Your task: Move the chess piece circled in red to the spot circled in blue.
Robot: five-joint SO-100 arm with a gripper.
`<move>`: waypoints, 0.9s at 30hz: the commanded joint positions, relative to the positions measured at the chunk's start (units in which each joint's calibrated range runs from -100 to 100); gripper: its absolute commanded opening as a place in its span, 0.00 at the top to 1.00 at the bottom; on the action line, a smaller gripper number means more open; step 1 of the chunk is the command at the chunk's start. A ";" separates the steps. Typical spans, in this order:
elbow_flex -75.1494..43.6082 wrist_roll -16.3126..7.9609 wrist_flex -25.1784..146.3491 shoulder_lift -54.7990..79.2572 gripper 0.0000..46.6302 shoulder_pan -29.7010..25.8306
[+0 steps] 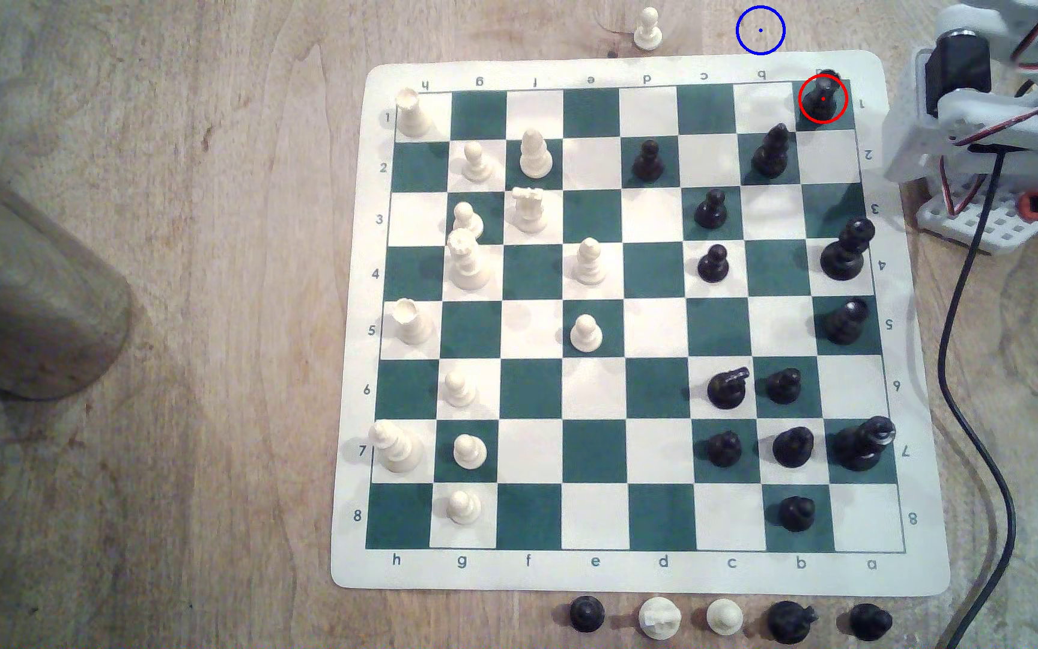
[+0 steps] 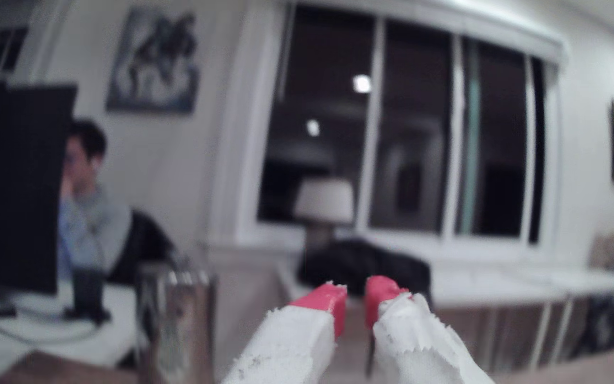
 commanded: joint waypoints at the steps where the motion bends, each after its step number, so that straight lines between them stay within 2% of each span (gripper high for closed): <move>1: -9.61 -0.49 21.32 0.22 0.93 4.48; 7: -17.68 -1.12 42.61 0.14 0.90 10.42; 9: -18.86 -1.12 47.03 0.06 0.95 12.69; 11: -20.85 -1.17 54.00 -0.03 0.97 17.38; 13: -21.03 -1.95 57.60 0.22 0.98 20.27; 14: -20.85 -2.88 60.79 1.92 0.99 24.19; 17: -21.58 -4.35 67.43 6.93 0.99 26.53; 18: -22.03 -5.23 69.72 8.46 0.99 26.53; 19: -22.57 -7.28 72.26 10.92 0.99 26.22; 22: -22.03 -9.67 73.90 13.21 0.99 26.06; 23: -21.03 -11.28 74.22 15.25 0.99 26.06; 26: -20.58 -14.11 73.90 18.39 0.98 25.20; 27: -19.94 -16.02 73.00 19.75 0.92 24.73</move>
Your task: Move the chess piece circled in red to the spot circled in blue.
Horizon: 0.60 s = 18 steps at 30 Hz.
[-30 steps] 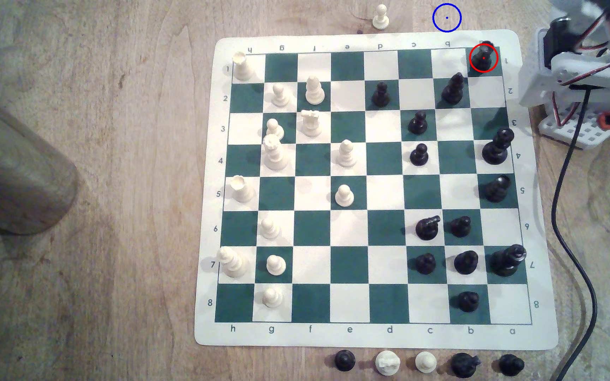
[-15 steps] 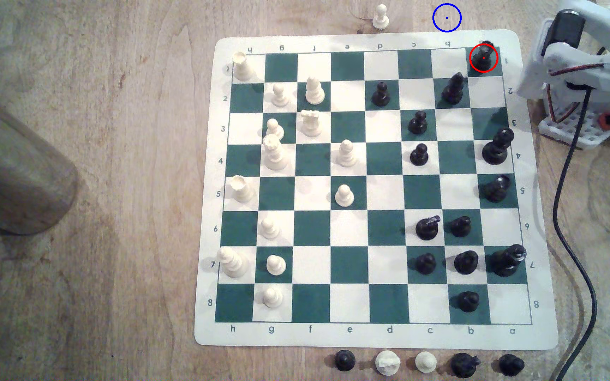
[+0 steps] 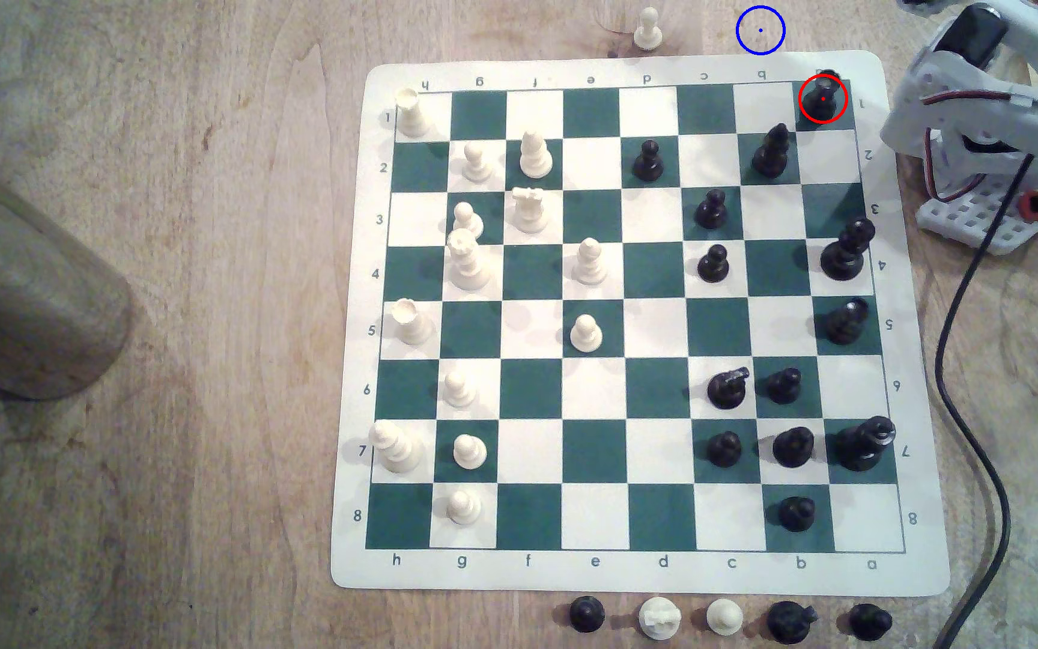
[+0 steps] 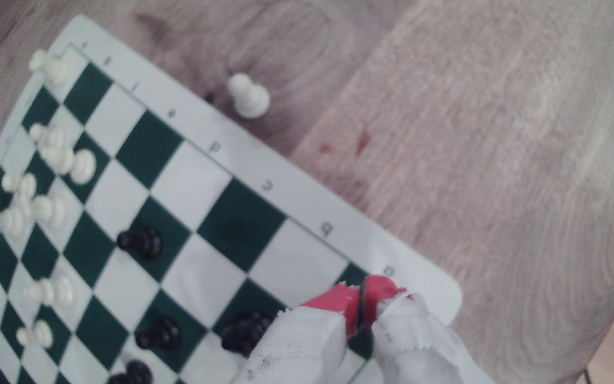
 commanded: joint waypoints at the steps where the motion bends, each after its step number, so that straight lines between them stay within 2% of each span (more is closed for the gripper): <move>1: -1.05 -4.74 -1.20 4.92 0.88 -1.17; 4: -0.96 -7.13 -0.62 10.10 0.85 -1.87; 10: 0.22 -7.18 -4.47 20.71 0.76 -0.07; 13: 3.03 -6.59 -7.09 21.48 0.75 0.79; 18: 9.46 -4.54 -12.75 25.89 0.82 4.39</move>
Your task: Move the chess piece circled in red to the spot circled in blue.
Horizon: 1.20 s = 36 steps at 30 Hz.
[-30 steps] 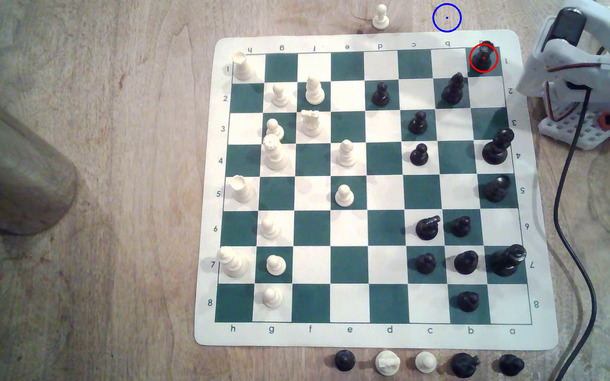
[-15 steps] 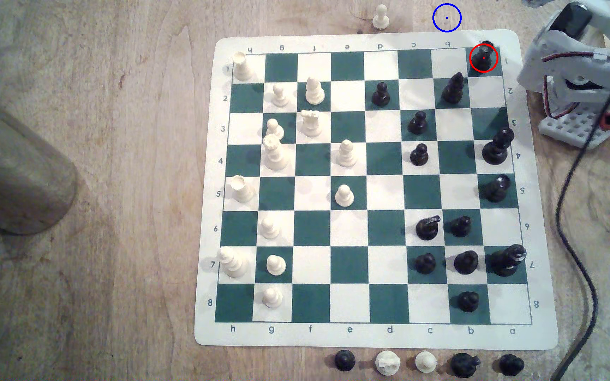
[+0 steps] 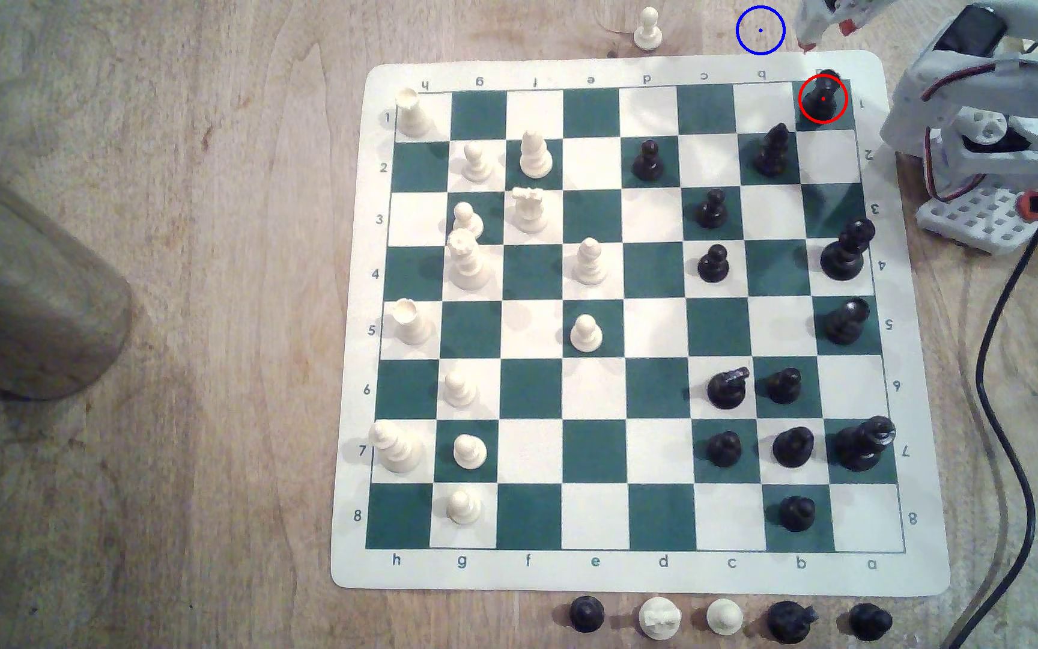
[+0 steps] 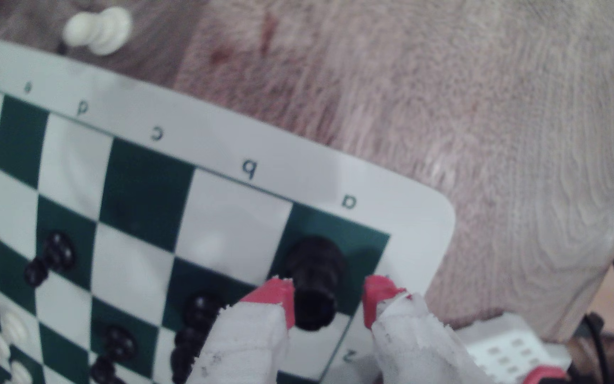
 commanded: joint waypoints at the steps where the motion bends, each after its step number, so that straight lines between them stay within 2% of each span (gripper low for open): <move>1: 1.33 1.17 -2.38 2.60 0.81 1.22; 5: 1.51 1.27 -1.81 5.49 0.68 0.44; 9: 2.42 1.03 -3.28 6.42 0.65 0.04; 27: 3.87 -0.59 -6.48 10.58 0.72 -6.21; 36: 3.78 -1.12 -6.64 10.75 0.75 -7.46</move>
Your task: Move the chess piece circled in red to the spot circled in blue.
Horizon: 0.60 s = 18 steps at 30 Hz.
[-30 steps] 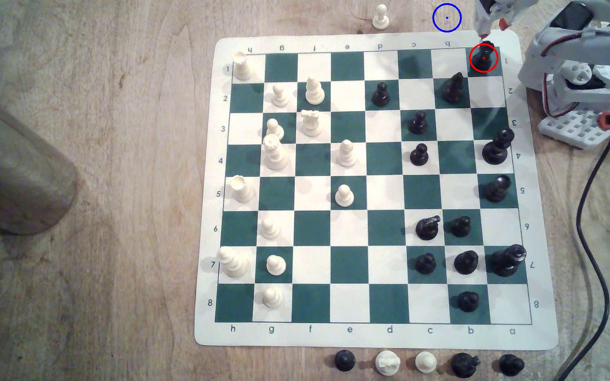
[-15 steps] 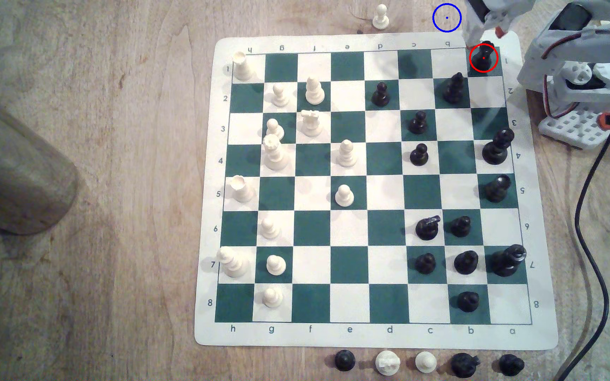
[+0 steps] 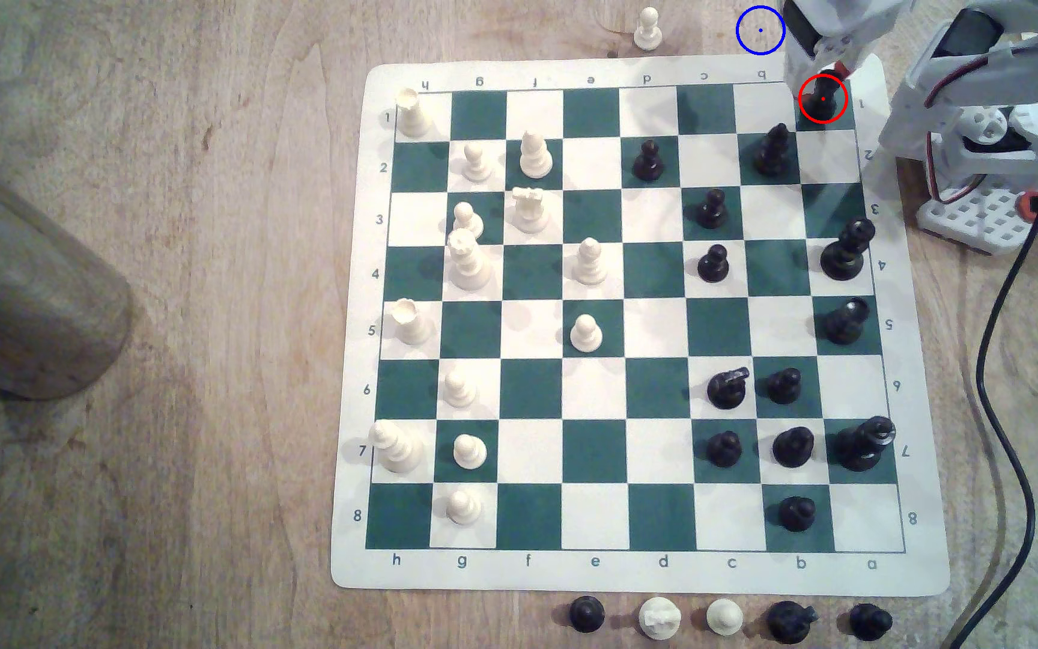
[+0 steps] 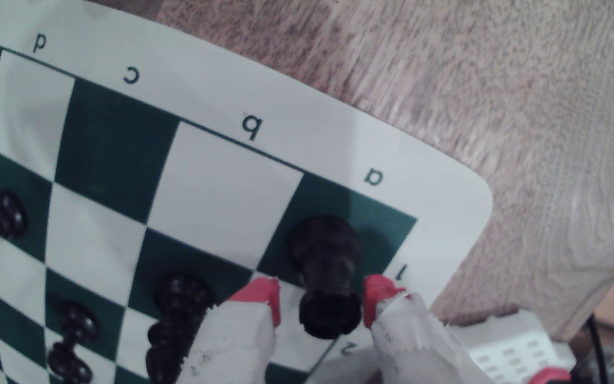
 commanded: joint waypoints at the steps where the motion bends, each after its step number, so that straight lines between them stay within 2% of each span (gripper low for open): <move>1: -0.74 -0.49 -0.11 0.03 0.75 -1.13; 6: -0.74 -0.49 -0.11 0.03 0.80 -1.21; 7: -0.74 -0.49 -0.11 0.03 0.83 -1.29; 8: -0.74 -0.49 -0.11 0.03 0.90 -1.44; 12: -0.74 -0.49 -0.03 0.03 0.99 -1.76; 18: -1.74 -0.73 0.14 -1.67 0.99 -2.30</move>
